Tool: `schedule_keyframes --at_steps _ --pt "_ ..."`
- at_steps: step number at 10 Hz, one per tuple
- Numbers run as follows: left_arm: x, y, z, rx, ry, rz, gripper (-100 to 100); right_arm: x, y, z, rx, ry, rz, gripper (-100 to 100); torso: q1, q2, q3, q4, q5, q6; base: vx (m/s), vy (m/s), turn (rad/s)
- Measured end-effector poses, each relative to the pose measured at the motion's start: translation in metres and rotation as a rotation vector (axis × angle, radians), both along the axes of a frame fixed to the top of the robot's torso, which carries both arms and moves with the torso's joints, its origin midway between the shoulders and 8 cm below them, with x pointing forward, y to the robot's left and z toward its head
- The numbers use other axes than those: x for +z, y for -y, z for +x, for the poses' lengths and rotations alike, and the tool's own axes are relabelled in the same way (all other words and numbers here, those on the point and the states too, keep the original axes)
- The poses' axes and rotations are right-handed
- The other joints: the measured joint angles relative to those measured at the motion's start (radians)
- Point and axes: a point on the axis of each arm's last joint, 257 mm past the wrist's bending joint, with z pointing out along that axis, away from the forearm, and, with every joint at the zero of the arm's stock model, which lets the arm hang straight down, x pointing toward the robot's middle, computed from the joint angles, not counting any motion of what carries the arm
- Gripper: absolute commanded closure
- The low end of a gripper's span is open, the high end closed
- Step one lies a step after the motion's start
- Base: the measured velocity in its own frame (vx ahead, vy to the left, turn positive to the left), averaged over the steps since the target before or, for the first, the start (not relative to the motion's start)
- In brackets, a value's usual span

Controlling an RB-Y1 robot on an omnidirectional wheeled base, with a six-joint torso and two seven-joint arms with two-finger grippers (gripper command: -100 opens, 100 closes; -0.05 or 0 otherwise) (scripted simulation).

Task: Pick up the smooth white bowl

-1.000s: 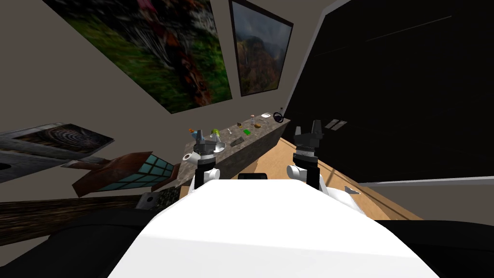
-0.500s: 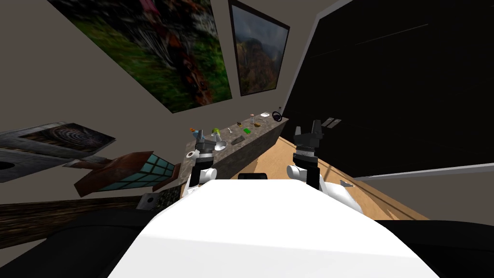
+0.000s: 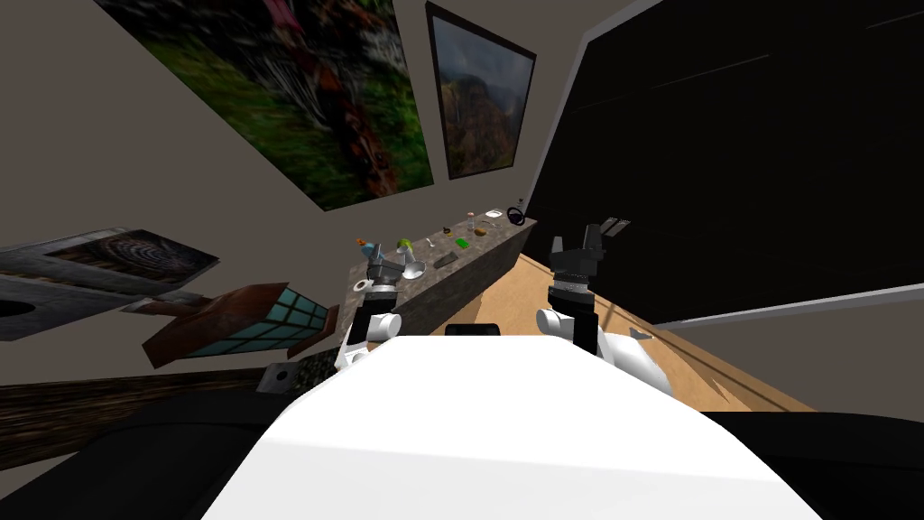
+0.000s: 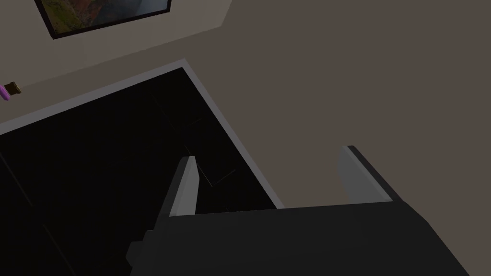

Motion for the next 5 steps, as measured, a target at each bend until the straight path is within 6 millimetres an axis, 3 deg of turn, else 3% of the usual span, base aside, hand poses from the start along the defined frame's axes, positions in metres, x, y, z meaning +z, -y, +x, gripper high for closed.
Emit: schedule_keyframes --at_steps 5 --pt "-0.015 -0.008 0.01 -0.032 -0.091 -0.084 -100 0.0 0.0 0.0 0.0 0.0 0.0 0 0.0 -0.001 0.0 0.0 0.0 0.0 -0.044 0.028 -0.041"
